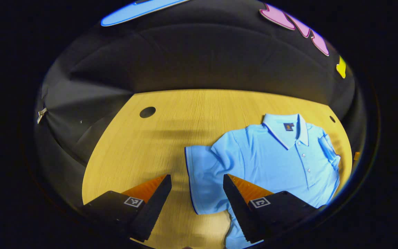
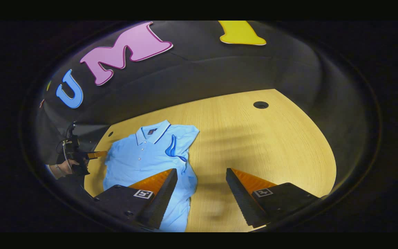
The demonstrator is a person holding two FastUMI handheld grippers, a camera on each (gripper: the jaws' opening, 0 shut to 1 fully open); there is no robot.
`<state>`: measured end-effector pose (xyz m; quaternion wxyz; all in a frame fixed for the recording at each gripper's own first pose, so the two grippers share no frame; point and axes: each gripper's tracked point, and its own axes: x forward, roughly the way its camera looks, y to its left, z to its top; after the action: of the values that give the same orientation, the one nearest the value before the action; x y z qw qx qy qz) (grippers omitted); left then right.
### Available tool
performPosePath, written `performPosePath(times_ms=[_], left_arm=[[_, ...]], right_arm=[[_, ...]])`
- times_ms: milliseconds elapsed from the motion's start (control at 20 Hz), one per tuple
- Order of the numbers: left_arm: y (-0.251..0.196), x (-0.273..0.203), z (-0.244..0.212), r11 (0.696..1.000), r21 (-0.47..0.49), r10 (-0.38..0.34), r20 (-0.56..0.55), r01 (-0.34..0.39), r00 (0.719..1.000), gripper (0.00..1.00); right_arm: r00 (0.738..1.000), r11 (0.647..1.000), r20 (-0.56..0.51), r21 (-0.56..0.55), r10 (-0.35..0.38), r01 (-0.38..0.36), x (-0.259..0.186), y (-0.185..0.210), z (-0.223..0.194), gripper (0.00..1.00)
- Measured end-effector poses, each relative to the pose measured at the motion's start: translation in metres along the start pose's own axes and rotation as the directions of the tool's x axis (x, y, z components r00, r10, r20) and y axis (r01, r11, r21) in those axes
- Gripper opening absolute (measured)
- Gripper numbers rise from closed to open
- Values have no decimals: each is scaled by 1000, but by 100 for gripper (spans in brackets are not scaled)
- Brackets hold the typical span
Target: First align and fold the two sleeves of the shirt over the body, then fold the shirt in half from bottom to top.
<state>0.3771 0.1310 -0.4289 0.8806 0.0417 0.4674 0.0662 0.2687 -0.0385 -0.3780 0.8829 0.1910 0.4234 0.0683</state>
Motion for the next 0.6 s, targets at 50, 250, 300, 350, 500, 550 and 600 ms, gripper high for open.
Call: performPosePath(times_ms=[50,250,300,350,500,550,600], left_arm=[[0,6,-6,1000,3,11,-25,-11,1000,95],[-25,17,-15,998,29,-57,-64,59,996,60],[-28,18,-13,998,33,-42,-54,44,998,36],[-31,19,-11,999,35,-37,-49,39,998,11],[-31,14,-5,999,15,-44,-18,44,999,6],[-33,8,4,999,13,-50,18,50,999,6],[-40,-2,15,997,11,-81,61,81,995,6]], right_arm=[[1000,1000,-1,5,-3,3,-1,-1,-2,89],[1000,1000,10,25,6,-7,-11,-1,1,89],[1000,999,14,37,12,-13,-12,0,2,89],[1000,999,16,44,15,-16,-11,0,3,89],[1000,999,17,32,19,-19,-12,3,1,89],[1000,1000,17,23,18,-18,-13,3,1,89],[1000,1000,16,14,9,-9,-15,1,0,89]])
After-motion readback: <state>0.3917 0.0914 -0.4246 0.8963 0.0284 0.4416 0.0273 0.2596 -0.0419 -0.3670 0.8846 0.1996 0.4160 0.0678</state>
